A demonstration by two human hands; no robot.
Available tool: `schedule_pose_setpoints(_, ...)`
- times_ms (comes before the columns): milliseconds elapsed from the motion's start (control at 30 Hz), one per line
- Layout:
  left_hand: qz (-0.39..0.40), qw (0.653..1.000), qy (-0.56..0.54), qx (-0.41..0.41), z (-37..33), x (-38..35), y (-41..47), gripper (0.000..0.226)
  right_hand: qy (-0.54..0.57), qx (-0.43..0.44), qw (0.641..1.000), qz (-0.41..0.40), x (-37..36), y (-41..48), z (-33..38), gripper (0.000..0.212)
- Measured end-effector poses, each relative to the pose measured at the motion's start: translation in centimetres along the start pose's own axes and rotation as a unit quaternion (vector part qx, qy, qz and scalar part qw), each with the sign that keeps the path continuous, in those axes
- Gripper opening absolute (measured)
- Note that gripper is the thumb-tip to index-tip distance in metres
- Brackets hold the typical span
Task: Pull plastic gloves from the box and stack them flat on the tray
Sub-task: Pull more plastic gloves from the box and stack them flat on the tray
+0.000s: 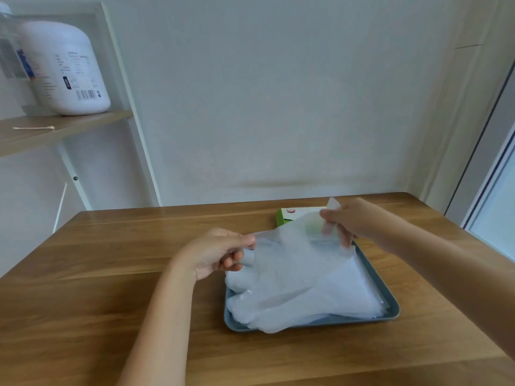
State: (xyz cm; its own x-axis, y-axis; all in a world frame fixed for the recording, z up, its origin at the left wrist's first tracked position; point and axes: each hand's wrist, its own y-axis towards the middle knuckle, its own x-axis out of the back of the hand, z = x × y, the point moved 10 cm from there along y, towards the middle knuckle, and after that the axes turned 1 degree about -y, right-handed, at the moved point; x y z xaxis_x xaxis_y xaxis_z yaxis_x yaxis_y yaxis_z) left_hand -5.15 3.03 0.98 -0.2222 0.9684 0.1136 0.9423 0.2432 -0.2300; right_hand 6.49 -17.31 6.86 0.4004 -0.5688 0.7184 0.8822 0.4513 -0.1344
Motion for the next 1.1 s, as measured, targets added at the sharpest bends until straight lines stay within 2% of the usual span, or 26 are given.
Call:
schedule_pose_setpoints(167,-0.069,0.988,0.131,0.038,1.8,1.0,1.5,0.022,-0.081,-0.004,0.997,0.018,-2.4,0.8,-4.4,0.04)
schedule_pose_setpoints(333,-0.189,0.946,0.263,0.03,1.7,3.3,2.0,0.03,-0.147,-0.003,0.989,-0.01,-2.9,1.1,-6.8,0.042)
schedule_pose_setpoints(433,-0.31,0.891,0.33,-0.036,-0.3,4.9,0.7,0.023,-0.192,-0.011,0.981,-0.023,-2.8,1.3,-7.4,0.043)
schedule_pose_setpoints(500,-0.356,0.865,0.328,-0.133,-2.8,4.0,-1.0,0.012,-0.21,-0.012,0.977,-0.024,-2.7,1.4,-7.6,0.043)
schedule_pose_setpoints(533,-0.349,0.864,0.31,-0.187,-4.0,3.0,-1.5,0.007,-0.216,-0.01,0.976,-0.025,-2.7,1.4,-7.5,0.043)
schedule_pose_setpoints(600,-0.273,0.887,0.276,-0.25,-5.1,0.0,-1.5,0.005,-0.223,-0.005,0.974,-0.025,-2.6,1.5,-7.3,0.044)
schedule_pose_setpoints(667,-0.15,0.912,0.293,-0.245,-4.2,-4.0,-0.5,0.007,-0.224,-0.008,0.974,-0.02,-2.9,1.7,-7.6,0.044)
schedule_pose_setpoints(733,-0.056,0.91,0.331,-0.243,-3.0,-7.7,0.1,0.008,-0.227,-0.013,0.974,-0.018,-3.3,1.9,-7.9,0.045)
schedule_pose_setpoints(800,0.002,0.899,0.364,-0.241,-1.8,-10.1,0.4,0.006,-0.231,-0.014,0.972,-0.026,-3.2,2.0,-8.1,0.045)
schedule_pose_setpoints(933,0.044,0.888,0.41,-0.204,0.0,-11.3,1.1,0.009,-0.296,0.046,0.95,-0.09,-2.0,1.3,-6.7,0.035)
schedule_pose_setpoints(1033,0.035,0.89,0.409,-0.196,0.2,-11.0,1.1,0.013,-0.297,0.184,0.928,-0.128,-1.5,0.1,-4.1,0.034)
schedule_pose_setpoints(1100,0.027,0.884,0.426,-0.192,0.1,-11.0,1.1,0.017,-0.318,0.277,0.901,-0.098,-2.8,-0.6,-2.7,0.022)
